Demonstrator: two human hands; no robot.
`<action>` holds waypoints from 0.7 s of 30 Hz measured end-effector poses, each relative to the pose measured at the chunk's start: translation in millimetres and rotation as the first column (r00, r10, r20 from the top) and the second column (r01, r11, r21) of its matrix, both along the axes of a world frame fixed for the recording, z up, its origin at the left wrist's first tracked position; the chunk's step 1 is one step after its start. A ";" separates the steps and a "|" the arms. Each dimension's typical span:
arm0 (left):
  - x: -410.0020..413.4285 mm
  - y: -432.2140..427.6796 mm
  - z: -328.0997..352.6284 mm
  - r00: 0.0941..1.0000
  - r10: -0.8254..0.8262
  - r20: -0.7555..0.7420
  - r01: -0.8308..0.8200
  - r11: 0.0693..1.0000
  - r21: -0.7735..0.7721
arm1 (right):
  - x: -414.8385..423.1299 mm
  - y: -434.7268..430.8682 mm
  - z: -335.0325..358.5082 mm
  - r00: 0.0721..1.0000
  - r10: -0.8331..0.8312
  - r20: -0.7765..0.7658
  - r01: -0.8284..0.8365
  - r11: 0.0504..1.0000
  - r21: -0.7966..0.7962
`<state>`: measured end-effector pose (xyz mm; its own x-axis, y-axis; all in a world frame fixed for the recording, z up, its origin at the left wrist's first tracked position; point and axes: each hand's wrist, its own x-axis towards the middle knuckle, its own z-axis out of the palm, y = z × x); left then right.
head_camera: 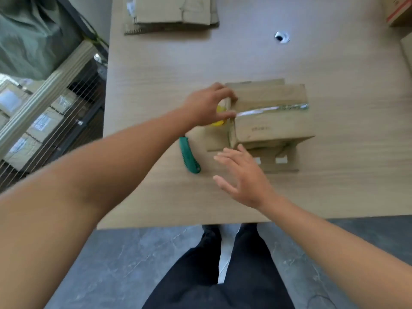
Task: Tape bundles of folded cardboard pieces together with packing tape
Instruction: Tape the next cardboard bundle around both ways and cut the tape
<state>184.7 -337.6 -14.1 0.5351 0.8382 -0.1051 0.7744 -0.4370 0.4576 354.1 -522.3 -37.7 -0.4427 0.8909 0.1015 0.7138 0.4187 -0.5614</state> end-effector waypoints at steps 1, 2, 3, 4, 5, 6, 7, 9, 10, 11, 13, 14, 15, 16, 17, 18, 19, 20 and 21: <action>0.3 1.6 2.0 1.000 -0.008 -0.020 0.008 1.000 -0.002 | -21.7 -9.5 -8.5 1.000 -0.021 -0.011 0.020 0.994 -0.106; -0.4 3.0 2.6 0.999 -0.019 -0.032 0.019 1.000 -0.001 | -43.7 -13.1 -17.0 0.998 -0.057 -0.011 0.054 0.984 -0.168; -2.0 4.5 2.3 0.999 -0.033 -0.038 0.033 0.999 0.001 | -65.2 -11.9 -24.2 0.995 -0.101 0.003 0.099 0.976 -0.194; -4.1 6.3 2.2 0.998 -0.049 -0.040 0.049 0.999 0.007 | -84.9 -7.3 -29.2 0.988 -0.150 0.030 0.153 0.965 -0.215; -6.0 7.4 2.2 0.997 -0.063 -0.041 0.063 0.998 0.013 | -101.7 -1.7 -33.2 0.976 -0.202 0.080 0.215 0.947 -0.240; -6.7 7.8 2.1 0.996 -0.075 -0.041 0.075 0.997 0.012 | -114.9 3.9 -37.3 0.957 -0.251 0.143 0.281 0.926 -0.251; -6.4 7.6 2.1 0.996 -0.084 -0.040 0.085 0.996 0.008 | -123.8 8.8 -41.3 0.935 -0.295 0.198 0.338 0.909 -0.245; -3.4 6.6 1.7 0.995 -0.091 -0.029 0.091 0.996 0.007 | -130.2 16.6 -46.5 0.905 -0.334 0.264 0.392 0.894 -0.215; -2.8 6.4 1.1 0.996 -0.090 -0.021 0.090 0.996 0.012 | -129.5 19.7 -46.7 0.901 -0.319 0.295 0.385 0.900 -0.203; -2.8 6.5 0.4 0.996 -0.088 -0.017 0.088 0.996 0.014 | -127.0 21.8 -45.2 0.903 -0.288 0.320 0.364 0.908 -0.208; -3.1 6.4 -0.9 0.996 -0.080 -0.025 0.081 0.997 0.021 | -113.5 19.8 -37.4 0.921 -0.268 0.284 0.347 0.894 -0.283; -2.5 6.2 -1.7 0.997 -0.073 -0.034 0.074 0.997 0.023 | -101.2 14.2 -31.4 0.929 -0.289 0.232 0.358 0.862 -0.358; -1.3 5.3 -2.4 0.997 -0.064 -0.042 0.065 0.998 0.022 | -84.1 5.1 -24.6 0.933 -0.312 0.180 0.360 0.825 -0.435; -0.3 4.2 -3.1 0.998 -0.052 -0.047 0.053 0.998 0.020 | -63.5 -7.0 -17.2 0.934 -0.332 0.130 0.350 0.785 -0.511; 0.4 3.1 -4.0 0.998 -0.038 -0.044 0.039 0.999 0.015 | -42.0 -20.9 -8.1 0.928 -0.362 0.084 0.345 0.753 -0.561; 0.6 1.6 -5.2 0.999 -0.023 -0.036 0.023 1.000 0.008 | -22.5 -33.3 5.5 0.912 -0.409 0.036 0.353 0.735 -0.579; 0.3 -0.8 -6.2 1.000 -0.004 -0.025 0.004 1.000 -0.004 | -6.4 -40.4 20.1 0.882 -0.470 -0.011 0.384 0.735 -0.559; -0.3 -3.4 -7.2 1.000 0.021 -0.007 -0.021 1.000 -0.019 | 5.6 -39.9 31.8 0.846 -0.530 -0.046 0.444 0.751 -0.488; -0.2 -6.2 -7.6 0.998 0.054 0.021 -0.053 0.998 -0.039 | 12.3 -31.7 41.4 0.814 -0.578 -0.058 0.516 0.765 -0.387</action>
<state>184.6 -343.9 -21.7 0.4918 0.8615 -0.1264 0.7859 -0.3767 0.4904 366.4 -554.0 3.7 0.1261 0.9661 -0.2254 0.6466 -0.2524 -0.7199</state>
